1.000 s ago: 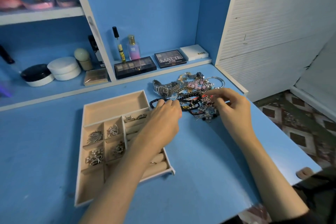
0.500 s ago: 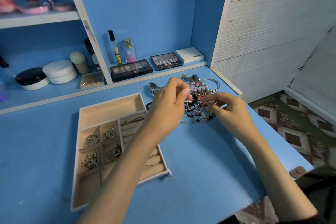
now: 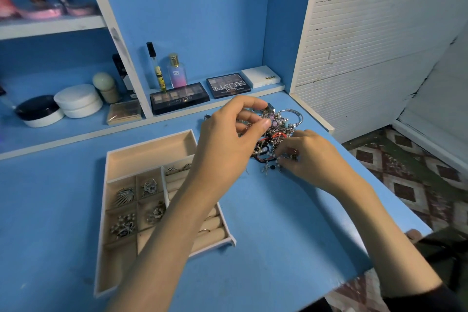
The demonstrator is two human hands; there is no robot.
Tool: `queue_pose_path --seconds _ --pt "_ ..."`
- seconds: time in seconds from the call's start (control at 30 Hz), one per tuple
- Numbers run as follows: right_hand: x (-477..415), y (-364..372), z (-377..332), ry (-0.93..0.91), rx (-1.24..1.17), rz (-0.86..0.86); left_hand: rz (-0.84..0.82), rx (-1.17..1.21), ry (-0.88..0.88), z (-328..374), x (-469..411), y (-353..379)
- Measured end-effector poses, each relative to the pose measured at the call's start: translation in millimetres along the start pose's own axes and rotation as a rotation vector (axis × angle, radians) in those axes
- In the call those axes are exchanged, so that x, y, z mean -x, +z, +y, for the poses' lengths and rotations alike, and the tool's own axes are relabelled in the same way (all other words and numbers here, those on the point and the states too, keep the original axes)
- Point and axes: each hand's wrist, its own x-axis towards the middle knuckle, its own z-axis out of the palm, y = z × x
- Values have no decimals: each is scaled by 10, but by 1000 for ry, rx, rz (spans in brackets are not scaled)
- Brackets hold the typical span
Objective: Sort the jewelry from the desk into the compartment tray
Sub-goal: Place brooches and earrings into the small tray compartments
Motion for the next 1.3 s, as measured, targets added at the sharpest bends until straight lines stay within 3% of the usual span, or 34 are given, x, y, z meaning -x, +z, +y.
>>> queue_pose_path --seconds 0.17,0.67,1.03,1.3 --pt "-20 -21 -8 -14 -41 7 -17 -23 -25 -17 18 -8" --pt "-10 -390 -282 131 -1049 153 31 -38 -86 -70 59 -130" --pt "-62 -324 -631 86 -1197 161 92 34 -20 67 107 -544" --pt "-115 -157 -1113 -13 -1272 34 200 -8 12 151 282 -1050"
